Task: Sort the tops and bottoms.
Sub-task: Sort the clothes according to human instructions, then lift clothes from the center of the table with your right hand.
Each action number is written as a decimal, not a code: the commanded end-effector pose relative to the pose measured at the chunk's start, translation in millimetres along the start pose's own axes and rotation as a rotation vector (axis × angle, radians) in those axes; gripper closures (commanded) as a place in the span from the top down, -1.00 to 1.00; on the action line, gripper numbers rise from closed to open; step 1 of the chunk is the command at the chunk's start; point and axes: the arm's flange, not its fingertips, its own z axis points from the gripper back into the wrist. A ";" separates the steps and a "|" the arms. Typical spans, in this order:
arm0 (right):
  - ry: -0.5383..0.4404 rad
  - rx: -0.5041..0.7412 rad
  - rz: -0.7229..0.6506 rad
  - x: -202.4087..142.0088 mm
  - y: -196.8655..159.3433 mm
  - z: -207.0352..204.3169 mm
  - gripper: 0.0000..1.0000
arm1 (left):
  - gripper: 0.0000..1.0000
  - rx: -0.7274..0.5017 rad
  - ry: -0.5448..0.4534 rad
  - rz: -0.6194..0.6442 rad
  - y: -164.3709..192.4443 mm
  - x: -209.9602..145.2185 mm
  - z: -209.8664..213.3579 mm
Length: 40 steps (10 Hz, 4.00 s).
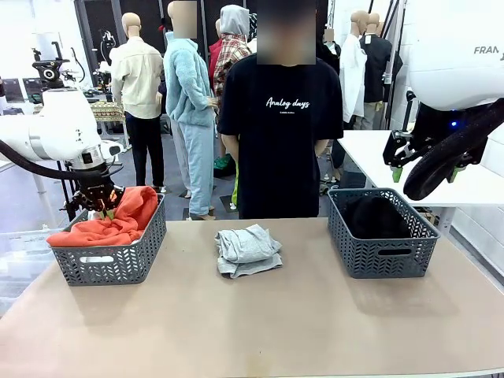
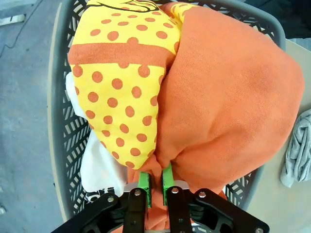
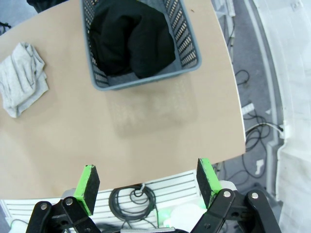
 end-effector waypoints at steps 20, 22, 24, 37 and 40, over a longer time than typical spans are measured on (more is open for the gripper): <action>0.002 -0.018 0.005 1.6 0.4 1.3 1.00 | 1.00 -0.033 -0.019 -0.024 0.4 -2.7 33.8; 0.002 -0.018 0.005 1.6 0.4 1.3 1.00 | 1.00 -0.033 -0.019 -0.024 0.4 -2.7 33.8; 0.002 -0.018 0.005 1.6 0.4 1.3 1.00 | 1.00 -0.033 -0.019 -0.024 0.4 -2.7 33.8; 0.002 -0.018 0.005 1.6 0.4 1.3 1.00 | 1.00 -0.223 -0.191 -0.469 27.6 -85.1 156.6; 0.002 -0.018 0.005 1.6 0.4 1.3 1.00 | 1.00 -0.188 -0.214 -0.464 17.2 -81.6 169.9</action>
